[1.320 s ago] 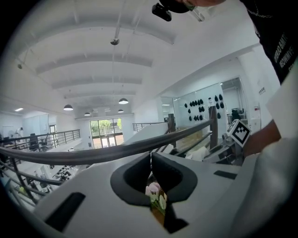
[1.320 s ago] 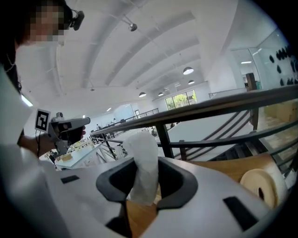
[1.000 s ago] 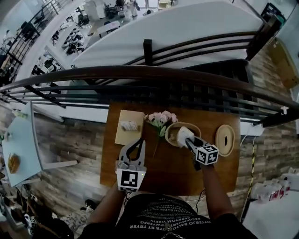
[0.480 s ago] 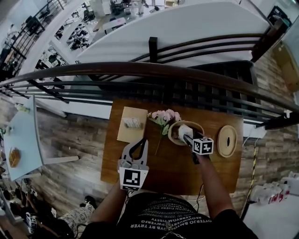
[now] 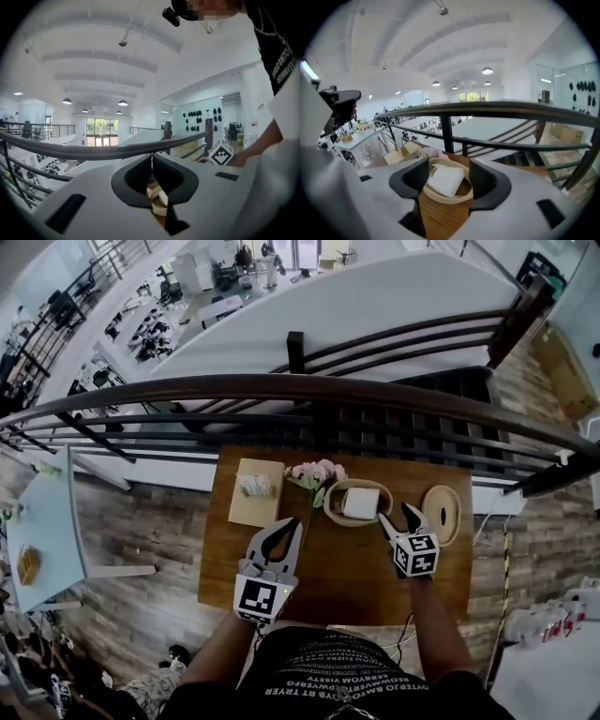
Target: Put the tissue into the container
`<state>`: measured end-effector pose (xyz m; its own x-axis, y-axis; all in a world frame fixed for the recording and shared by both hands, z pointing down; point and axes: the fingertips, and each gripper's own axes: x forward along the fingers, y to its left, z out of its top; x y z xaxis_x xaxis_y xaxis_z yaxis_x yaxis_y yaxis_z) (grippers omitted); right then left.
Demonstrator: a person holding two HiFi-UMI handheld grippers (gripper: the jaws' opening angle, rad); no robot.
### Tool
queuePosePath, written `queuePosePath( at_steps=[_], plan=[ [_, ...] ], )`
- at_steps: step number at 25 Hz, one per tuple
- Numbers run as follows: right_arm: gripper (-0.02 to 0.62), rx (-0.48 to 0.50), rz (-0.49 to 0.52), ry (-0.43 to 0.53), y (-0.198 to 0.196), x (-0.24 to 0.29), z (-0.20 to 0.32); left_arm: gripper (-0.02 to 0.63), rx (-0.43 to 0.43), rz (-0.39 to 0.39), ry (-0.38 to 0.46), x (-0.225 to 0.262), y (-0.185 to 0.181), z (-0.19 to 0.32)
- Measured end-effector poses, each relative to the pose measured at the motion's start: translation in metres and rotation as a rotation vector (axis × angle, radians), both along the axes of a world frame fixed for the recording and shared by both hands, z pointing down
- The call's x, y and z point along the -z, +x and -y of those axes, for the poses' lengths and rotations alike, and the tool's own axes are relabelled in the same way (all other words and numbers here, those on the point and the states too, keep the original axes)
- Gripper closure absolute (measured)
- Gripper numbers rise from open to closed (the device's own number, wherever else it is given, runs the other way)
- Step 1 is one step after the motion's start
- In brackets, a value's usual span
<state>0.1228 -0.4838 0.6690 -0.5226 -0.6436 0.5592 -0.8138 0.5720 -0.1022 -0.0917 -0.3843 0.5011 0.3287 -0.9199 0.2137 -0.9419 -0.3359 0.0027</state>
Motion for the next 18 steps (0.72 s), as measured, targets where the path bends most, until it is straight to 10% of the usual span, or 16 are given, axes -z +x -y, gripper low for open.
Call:
queuePosePath(
  at_steps=[7, 18],
  plan=[
    [0.569, 0.031, 0.056, 0.330, 0.007, 0.122, -0.056, 0.572, 0.050, -0.048, 0.072, 0.034, 0.013, -0.034],
    [0.581, 0.036, 0.069, 0.434, 0.047, 0.195, -0.138, 0.572, 0.139, 0.000, 0.106, 0.058, 0.028, -0.097]
  ],
)
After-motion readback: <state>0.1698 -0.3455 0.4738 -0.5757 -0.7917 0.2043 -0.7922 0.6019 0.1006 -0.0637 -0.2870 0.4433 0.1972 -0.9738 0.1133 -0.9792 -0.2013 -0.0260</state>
